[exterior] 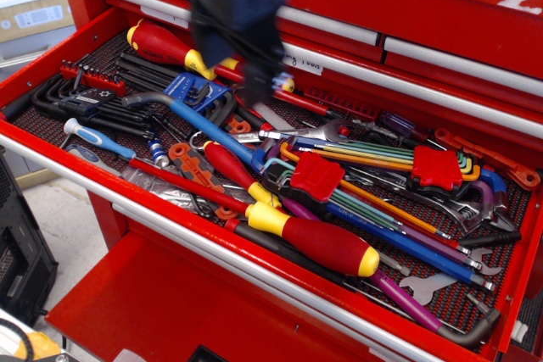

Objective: Pick up bit holder

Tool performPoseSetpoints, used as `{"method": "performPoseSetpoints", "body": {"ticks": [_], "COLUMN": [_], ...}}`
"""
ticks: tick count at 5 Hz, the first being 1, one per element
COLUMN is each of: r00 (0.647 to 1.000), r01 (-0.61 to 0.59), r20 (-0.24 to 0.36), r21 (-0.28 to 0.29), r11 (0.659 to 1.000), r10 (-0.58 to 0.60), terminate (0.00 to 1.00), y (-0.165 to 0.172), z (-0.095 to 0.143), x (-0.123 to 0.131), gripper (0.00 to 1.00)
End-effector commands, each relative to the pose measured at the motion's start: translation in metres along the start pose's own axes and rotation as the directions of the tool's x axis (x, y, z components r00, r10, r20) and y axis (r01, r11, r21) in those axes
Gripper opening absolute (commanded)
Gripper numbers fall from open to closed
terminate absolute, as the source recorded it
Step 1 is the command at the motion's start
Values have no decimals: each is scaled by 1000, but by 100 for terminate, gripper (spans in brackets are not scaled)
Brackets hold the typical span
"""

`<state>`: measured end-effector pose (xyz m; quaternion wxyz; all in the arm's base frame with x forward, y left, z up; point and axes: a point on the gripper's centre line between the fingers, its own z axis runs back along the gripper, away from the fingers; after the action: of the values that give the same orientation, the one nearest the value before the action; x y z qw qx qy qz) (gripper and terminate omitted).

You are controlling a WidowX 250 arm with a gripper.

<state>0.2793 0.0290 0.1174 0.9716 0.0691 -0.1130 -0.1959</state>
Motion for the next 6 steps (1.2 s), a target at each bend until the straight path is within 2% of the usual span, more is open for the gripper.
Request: {"method": "performPoseSetpoints", "body": {"ticks": [1,2,3,4,5,6], "r00": [939,862,801,741,698,667], "r01": [343,507,598,669,702,734], "r20": [43,55,62,98,152,182], "r21": [-44,-68,-63,-22,52,7], "r11": [938,859,799,743,711,680], "r10": [-342,-504,-595,-664,-700,-722], "terminate": [0,0,0,0,0,0], "y": [84,125,151,172,184,196], "z": [-14,-32,-43,-58,-73,-88], "x": [-16,-20,-13,-12,-18,-17], "gripper": [100,100,100,100,100,100]}}
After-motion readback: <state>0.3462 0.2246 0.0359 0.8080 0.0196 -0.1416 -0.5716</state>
